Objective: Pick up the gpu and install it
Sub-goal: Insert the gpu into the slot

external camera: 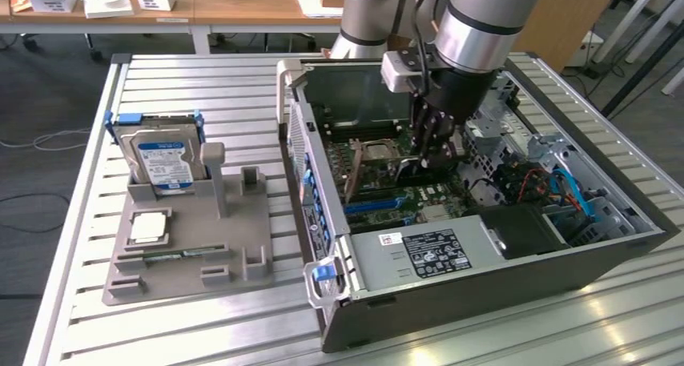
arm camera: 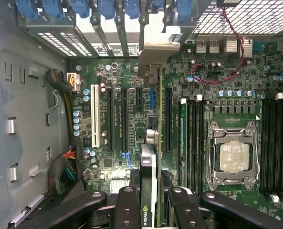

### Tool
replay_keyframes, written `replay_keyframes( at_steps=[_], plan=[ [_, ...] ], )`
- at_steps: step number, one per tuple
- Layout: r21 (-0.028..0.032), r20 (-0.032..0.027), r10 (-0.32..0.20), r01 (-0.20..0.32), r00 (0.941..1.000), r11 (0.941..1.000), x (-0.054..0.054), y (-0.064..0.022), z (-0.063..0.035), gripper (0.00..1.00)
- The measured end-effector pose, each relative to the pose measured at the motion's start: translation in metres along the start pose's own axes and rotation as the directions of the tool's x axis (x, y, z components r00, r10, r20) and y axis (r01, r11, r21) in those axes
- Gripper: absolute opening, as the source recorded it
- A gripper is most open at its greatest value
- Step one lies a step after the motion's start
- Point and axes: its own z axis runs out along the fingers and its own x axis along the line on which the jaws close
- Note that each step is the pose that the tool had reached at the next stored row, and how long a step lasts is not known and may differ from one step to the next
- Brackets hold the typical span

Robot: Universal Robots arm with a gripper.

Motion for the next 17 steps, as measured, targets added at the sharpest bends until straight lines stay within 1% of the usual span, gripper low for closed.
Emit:
replay_keyframes(
  at_steps=[8, 17],
  plan=[
    [0.0001, 0.0001, 0.000, 0.000, 1.0000, 1.0000, -0.0001, 0.0008, 0.0001, 0.27],
    [0.0000, 0.0000, 0.000, 0.000, 1.0000, 1.0000, -0.0004, 0.0057, 0.0001, 0.27]
  ],
)
